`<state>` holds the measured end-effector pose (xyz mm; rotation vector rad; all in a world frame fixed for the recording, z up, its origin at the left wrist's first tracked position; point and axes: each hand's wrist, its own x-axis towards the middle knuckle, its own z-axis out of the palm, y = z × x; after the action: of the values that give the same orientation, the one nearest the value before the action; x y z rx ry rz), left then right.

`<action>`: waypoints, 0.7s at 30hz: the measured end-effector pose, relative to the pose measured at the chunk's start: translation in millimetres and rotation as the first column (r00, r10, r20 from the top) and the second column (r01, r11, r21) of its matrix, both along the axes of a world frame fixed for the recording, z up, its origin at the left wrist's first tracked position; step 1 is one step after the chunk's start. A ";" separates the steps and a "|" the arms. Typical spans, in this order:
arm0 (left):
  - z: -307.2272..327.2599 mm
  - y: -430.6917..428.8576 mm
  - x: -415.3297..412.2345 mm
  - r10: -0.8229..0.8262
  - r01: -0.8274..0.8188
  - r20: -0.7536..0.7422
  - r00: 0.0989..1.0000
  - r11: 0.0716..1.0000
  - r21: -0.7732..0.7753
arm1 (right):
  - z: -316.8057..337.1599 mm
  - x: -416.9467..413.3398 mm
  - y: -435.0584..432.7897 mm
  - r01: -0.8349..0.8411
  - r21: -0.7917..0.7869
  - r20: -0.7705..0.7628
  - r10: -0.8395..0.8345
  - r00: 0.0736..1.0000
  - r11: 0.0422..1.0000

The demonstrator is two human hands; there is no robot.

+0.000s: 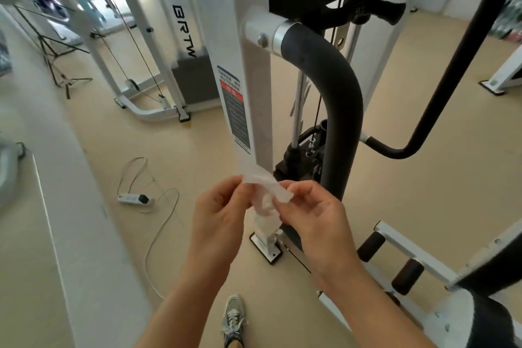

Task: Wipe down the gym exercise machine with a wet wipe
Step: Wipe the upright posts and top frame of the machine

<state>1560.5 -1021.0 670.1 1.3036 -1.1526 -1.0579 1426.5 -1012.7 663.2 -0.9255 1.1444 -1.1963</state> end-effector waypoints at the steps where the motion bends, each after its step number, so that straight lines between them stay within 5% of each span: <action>1: 1.9 -3.0 0.2 0.037 -0.035 -0.066 0.997 0.999 0.042 | -0.9 3.4 -2.1 -0.006 0.046 0.073 0.003 0.997 0.999; 3: 4.0 -10.7 4.3 0.088 -0.086 -0.034 0.996 0.995 0.056 | -3.6 12.4 -6.9 0.014 0.128 0.164 -0.035 0.986 0.992; 5: 3.6 -23.0 11.1 0.032 -0.033 0.160 0.987 0.999 -0.001 | -6.2 20.4 -12.8 0.033 0.171 0.222 -0.071 0.972 0.985; 8: 1.7 -49.0 23.0 -0.078 0.102 0.498 0.864 0.994 -0.023 | -8.5 29.2 -23.6 -0.060 0.171 0.358 -0.005 0.934 0.983; 11: 9.8 -76.1 33.2 -0.134 0.226 0.652 0.746 0.972 -0.059 | -9.1 39.5 -38.8 -0.055 0.167 0.306 0.001 0.952 0.984; 13: 15.9 -94.4 38.5 -0.171 0.311 0.688 0.705 0.947 -0.083 | -10.4 50.4 -54.4 0.052 0.229 0.355 -0.133 0.925 0.972; 17: 24.2 -131.7 47.8 -0.125 0.485 0.830 0.544 0.853 -0.190 | -12.6 63.1 -85.9 0.235 0.514 0.479 -0.503 0.719 0.825; 21: 24.9 -158.6 50.4 0.080 0.687 0.916 0.393 0.637 -0.350 | -11.6 65.4 -87.0 0.494 0.513 0.314 -0.689 0.654 0.702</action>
<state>1610.9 -1179.6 695.0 0.9170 -2.4510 0.0618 1491.9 -1099.8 651.6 0.1255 1.2363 -1.5463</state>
